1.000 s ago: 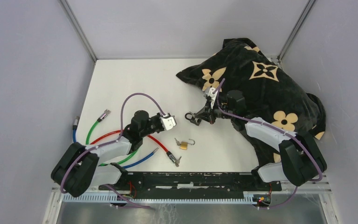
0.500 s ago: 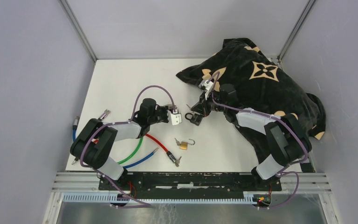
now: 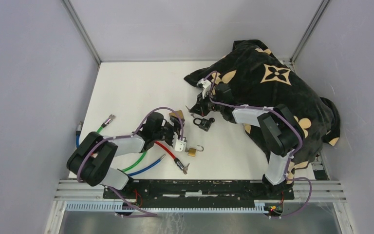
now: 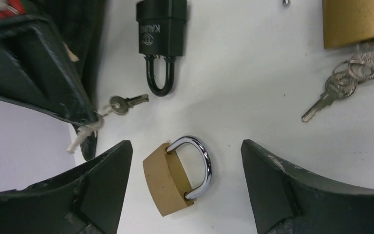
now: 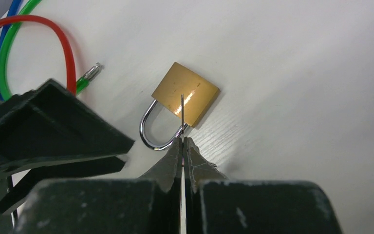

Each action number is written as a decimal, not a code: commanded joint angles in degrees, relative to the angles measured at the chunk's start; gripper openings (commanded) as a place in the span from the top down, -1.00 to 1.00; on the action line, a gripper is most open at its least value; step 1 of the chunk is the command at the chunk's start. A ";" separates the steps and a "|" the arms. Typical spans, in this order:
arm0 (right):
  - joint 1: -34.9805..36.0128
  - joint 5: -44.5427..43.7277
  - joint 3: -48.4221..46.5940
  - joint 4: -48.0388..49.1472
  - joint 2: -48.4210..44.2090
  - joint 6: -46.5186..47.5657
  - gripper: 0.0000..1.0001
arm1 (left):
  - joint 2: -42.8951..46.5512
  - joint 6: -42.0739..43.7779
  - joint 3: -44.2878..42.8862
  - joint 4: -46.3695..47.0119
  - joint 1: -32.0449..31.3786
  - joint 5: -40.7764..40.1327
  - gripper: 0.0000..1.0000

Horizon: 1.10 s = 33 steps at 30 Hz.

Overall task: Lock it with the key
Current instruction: Place the lock at the center of the board, then place the key at the center of the board.

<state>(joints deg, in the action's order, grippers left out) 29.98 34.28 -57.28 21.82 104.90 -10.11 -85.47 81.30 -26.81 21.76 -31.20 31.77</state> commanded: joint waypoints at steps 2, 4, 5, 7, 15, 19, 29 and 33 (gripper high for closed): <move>1.09 -3.12 -4.38 2.17 5.18 -5.89 1.00 | 8.79 -12.07 0.05 -3.04 -1.44 -0.67 -0.83; 1.13 -3.27 -5.52 2.75 7.61 -7.29 1.00 | 12.29 -21.22 -0.89 -4.18 -1.55 -2.12 -0.86; 1.13 -3.55 -6.36 2.45 8.78 -7.66 1.00 | 13.58 -25.82 -1.36 -4.88 -1.50 -3.19 -0.87; 1.09 -4.80 -7.77 2.20 10.90 -8.08 1.00 | 16.22 -33.28 -2.01 -7.02 -1.51 -5.64 -0.89; 1.13 -9.54 -11.84 -4.85 12.70 -4.87 0.43 | 25.75 -45.96 -3.53 -19.05 -1.54 -11.08 -0.97; 1.35 -9.33 -11.70 -8.36 7.88 0.41 0.32 | 29.21 -49.36 -4.17 -22.58 -1.49 -14.55 -0.99; 11.52 -11.20 -0.52 -29.38 -10.00 29.05 -0.34 | 39.44 -71.73 -9.09 -34.38 3.52 -16.23 -0.99; 14.97 -16.14 7.23 -26.70 -17.08 27.79 -0.96 | 40.80 -70.04 -13.57 -44.15 5.83 -20.21 -0.99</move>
<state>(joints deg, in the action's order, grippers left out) 42.74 23.70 -56.42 -2.02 92.77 12.82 -45.84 16.19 -34.81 -12.16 -27.24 15.64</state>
